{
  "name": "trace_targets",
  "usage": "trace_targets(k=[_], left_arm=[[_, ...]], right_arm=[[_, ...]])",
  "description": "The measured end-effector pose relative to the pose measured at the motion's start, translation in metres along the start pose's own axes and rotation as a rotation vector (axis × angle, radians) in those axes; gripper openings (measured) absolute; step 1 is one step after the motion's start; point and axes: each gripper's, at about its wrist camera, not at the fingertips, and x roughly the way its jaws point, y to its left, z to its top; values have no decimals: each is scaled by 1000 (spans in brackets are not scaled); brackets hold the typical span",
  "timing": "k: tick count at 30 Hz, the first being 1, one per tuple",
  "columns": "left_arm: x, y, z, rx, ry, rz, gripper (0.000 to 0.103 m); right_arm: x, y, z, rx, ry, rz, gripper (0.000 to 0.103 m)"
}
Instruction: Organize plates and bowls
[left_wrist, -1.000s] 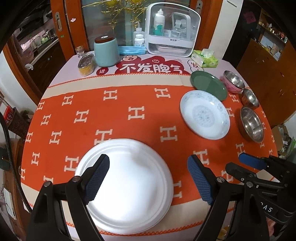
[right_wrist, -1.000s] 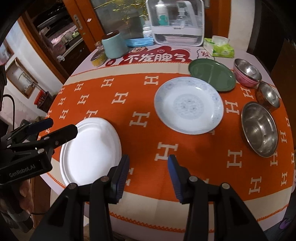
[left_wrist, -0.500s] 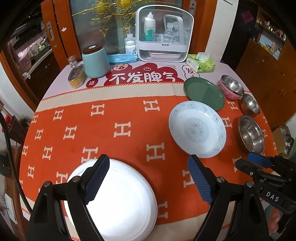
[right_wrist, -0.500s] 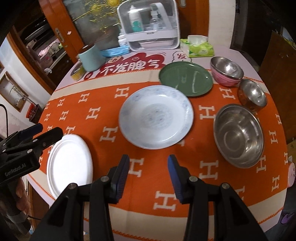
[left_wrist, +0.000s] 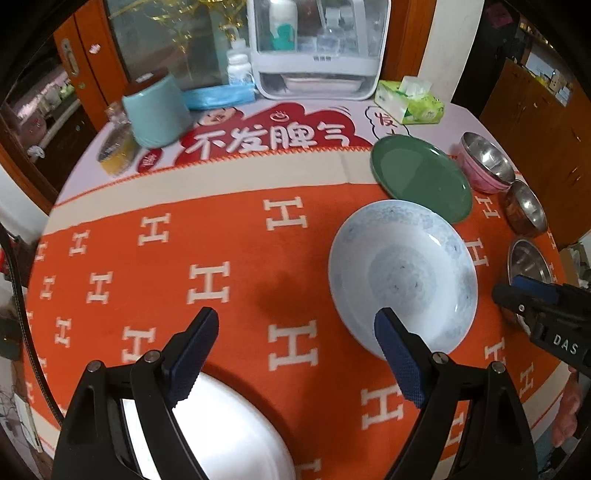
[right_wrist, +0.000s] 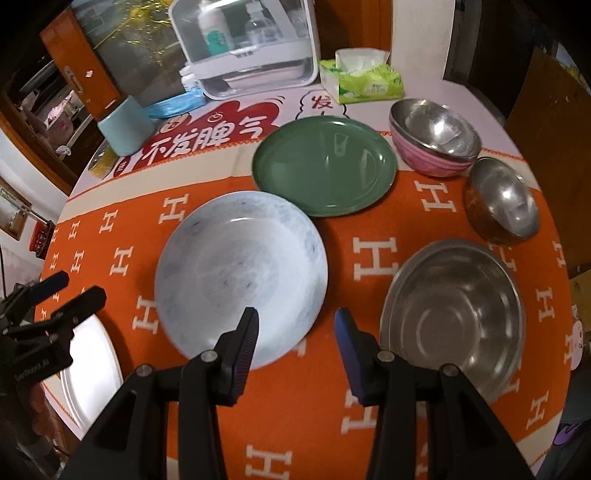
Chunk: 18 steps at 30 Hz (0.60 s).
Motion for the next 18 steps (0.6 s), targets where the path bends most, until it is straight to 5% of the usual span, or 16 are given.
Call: trace_targets(k=[14,18], left_arm=[[56,-11,27,-16,81,-26,85],[64,-12,30,-13,95,-26,84]], right_arm=[[46,-16,32,36,90,51,43],[56,-21,34,46,121,71,34]])
